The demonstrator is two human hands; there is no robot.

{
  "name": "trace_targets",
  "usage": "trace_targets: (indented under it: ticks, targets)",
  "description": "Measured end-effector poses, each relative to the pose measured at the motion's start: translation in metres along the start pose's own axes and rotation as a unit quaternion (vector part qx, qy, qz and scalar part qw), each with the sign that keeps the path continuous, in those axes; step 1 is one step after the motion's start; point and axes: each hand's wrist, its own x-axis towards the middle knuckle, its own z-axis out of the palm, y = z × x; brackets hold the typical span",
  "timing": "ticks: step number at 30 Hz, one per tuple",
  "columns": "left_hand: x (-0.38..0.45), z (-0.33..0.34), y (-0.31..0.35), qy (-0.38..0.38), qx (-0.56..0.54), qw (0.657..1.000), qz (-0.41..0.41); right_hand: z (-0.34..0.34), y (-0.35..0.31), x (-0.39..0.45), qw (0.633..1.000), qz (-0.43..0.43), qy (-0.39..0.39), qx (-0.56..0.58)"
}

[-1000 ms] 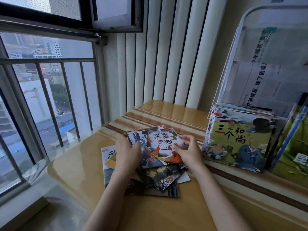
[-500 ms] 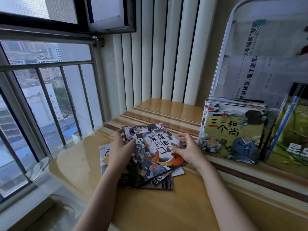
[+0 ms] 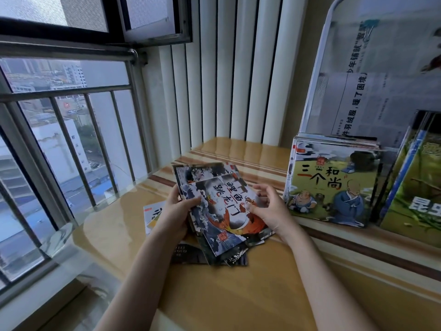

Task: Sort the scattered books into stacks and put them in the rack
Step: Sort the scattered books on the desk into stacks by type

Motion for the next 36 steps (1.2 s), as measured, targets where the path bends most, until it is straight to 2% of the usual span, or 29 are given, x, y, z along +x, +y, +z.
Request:
trace_targets:
  ticks: [3, 6, 7, 9, 10, 12, 13, 15, 17, 19, 21, 24, 28, 30, 33, 36]
  targets:
    - [0.003, -0.003, 0.002, 0.009, -0.042, 0.998, 0.037, 0.000, -0.004, -0.001, 0.998, -0.003, 0.027, 0.058]
    - [0.005, -0.005, 0.003, 0.040, -0.116, 0.992, 0.038, 0.006, -0.012, -0.007, 0.991, 0.004, 0.103, 0.087]
    - [0.007, -0.006, 0.003, 0.046, -0.143, 0.988, 0.032, 0.010, -0.014, -0.010, 0.983, 0.022, 0.125, 0.131]
    - [0.010, -0.008, 0.003, 0.043, -0.205, 0.978, 0.014, 0.020, -0.020, -0.019, 0.952, 0.071, 0.108, 0.279]
    - [0.010, -0.007, 0.002, 0.034, -0.226, 0.974, 0.006, 0.027, -0.025, -0.025, 0.935, 0.090, 0.067, 0.335]
    - [0.009, -0.004, 0.000, 0.004, -0.233, 0.972, -0.014, 0.041, -0.035, -0.040, 0.919, 0.103, -0.013, 0.380]
    - [0.008, -0.002, -0.002, -0.008, -0.221, 0.975, -0.026, 0.046, -0.035, -0.043, 0.919, 0.105, -0.015, 0.380]
    - [0.002, 0.001, -0.002, -0.045, -0.194, 0.979, -0.029, 0.046, -0.035, -0.046, 0.923, 0.098, 0.035, 0.370]
    - [-0.004, 0.000, 0.000, -0.118, -0.191, 0.974, -0.005, 0.030, -0.035, -0.046, 0.918, 0.088, 0.052, 0.384]
    - [-0.012, -0.001, 0.005, -0.205, -0.232, 0.951, -0.023, 0.004, -0.033, -0.053, 0.919, 0.085, 0.052, 0.380]
    - [-0.020, 0.001, 0.010, -0.258, -0.255, 0.929, -0.065, -0.023, -0.027, -0.064, 0.928, 0.077, 0.035, 0.363]
    - [-0.032, 0.015, 0.014, -0.274, -0.121, 0.951, -0.072, -0.058, -0.021, -0.083, 0.944, 0.077, 0.025, 0.320]
    - [-0.043, 0.045, 0.014, -0.291, 0.091, 0.952, 0.013, -0.088, -0.018, -0.102, 0.949, 0.059, 0.056, 0.306]
    - [-0.045, 0.061, 0.013, -0.281, 0.127, 0.950, 0.058, -0.098, -0.017, -0.108, 0.945, 0.042, 0.086, 0.314]
    - [-0.042, 0.082, 0.007, -0.267, 0.111, 0.952, 0.102, -0.110, -0.017, -0.113, 0.946, 0.020, 0.139, 0.291]
    - [-0.038, 0.098, -0.004, -0.197, 0.154, 0.955, 0.161, -0.116, -0.012, -0.115, 0.952, 0.015, 0.189, 0.238]
